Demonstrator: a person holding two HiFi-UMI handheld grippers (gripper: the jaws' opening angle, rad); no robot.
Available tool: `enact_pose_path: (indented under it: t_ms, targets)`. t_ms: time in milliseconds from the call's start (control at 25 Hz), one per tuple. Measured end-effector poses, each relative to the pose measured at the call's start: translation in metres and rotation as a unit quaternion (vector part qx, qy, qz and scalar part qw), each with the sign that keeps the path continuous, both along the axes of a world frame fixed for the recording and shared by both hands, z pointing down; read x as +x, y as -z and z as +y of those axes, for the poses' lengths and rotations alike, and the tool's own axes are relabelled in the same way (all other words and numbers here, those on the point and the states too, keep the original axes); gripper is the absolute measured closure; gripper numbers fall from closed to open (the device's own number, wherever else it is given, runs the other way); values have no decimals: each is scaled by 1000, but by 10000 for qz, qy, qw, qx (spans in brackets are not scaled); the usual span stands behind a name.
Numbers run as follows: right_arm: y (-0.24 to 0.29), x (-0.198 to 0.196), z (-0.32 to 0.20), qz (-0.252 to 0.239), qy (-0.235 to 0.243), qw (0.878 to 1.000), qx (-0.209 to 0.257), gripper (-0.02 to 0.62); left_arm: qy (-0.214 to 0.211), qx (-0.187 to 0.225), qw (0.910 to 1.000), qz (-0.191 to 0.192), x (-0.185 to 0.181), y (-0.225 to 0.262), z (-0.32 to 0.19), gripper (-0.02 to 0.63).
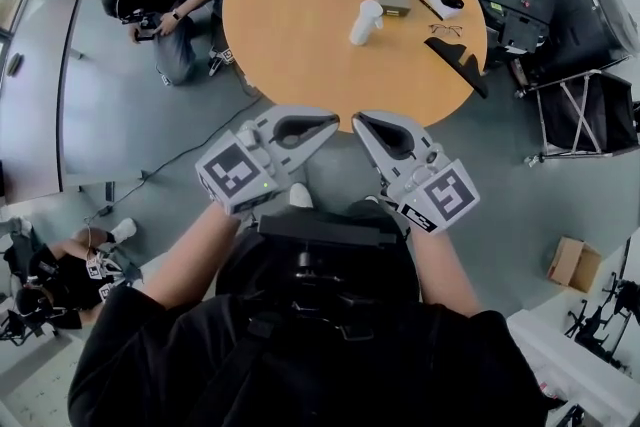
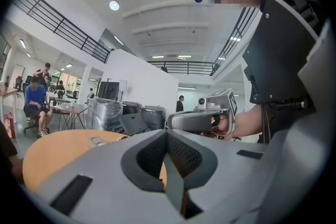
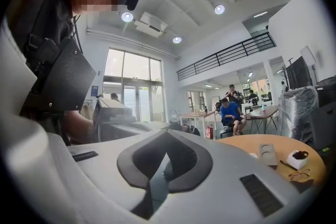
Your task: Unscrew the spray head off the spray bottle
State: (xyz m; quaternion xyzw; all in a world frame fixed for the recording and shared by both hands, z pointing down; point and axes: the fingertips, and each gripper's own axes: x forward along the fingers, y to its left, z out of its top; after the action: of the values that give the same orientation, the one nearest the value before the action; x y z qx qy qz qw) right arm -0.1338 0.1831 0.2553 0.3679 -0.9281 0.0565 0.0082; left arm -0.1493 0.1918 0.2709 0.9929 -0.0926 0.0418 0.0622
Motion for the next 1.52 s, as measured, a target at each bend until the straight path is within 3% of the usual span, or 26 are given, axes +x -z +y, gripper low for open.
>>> enact_pose_path:
  t_ms: [440,1160,1520]
  targets:
    - [-13,36,-37,73,95,9999,49,603,174,-53,9998,-72,33,-11,-41,604]
    - [-22,164,-140,-111,962,9953,16,603,1025,-139,9945,-190,161,-24,-140,604]
    - [-35,214,-172,-251,1163,9928,-112,603,1386,-182,9883,-617,206,-41,-171,604]
